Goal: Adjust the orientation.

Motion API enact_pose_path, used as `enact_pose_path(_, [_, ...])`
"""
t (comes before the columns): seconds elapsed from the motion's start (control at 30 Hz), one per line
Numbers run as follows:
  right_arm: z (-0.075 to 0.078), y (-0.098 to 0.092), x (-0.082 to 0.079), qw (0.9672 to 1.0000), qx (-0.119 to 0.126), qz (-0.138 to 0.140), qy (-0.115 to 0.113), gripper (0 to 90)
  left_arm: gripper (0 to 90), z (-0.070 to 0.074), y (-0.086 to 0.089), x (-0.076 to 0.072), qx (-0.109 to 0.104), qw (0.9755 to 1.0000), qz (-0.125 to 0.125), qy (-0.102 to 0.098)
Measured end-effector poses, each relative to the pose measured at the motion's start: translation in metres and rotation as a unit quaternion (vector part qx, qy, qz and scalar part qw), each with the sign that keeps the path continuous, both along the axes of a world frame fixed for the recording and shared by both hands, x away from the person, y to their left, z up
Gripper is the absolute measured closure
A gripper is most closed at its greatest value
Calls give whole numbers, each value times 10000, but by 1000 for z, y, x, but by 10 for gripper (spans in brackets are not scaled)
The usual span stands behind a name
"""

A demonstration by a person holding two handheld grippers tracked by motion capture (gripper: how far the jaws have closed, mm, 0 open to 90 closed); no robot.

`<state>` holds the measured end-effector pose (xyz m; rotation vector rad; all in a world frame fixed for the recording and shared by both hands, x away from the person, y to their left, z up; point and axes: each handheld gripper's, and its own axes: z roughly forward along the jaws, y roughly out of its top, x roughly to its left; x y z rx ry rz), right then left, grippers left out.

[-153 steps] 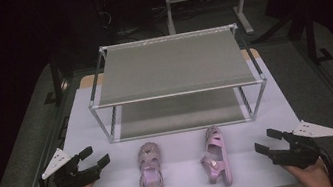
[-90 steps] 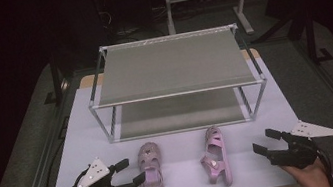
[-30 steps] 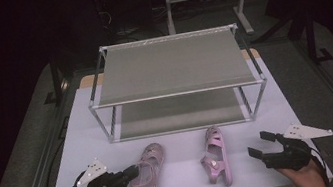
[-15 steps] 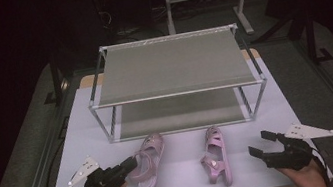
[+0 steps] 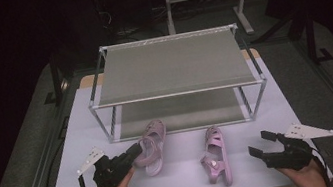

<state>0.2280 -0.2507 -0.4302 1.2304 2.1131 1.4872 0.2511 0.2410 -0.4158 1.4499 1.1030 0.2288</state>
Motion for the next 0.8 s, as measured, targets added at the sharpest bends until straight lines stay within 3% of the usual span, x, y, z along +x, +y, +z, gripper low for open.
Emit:
enact_pose_path(0.17, [0, -1, 0, 10000, 9, 1, 2, 206, 837, -6, -8, 13, -71, 9997, 229, -53])
enact_pose_path(0.8, [-1, 0, 1, 10000, 18, 46, 37, 207, 836, -13, -32, 42, -204, 9994, 249, -89])
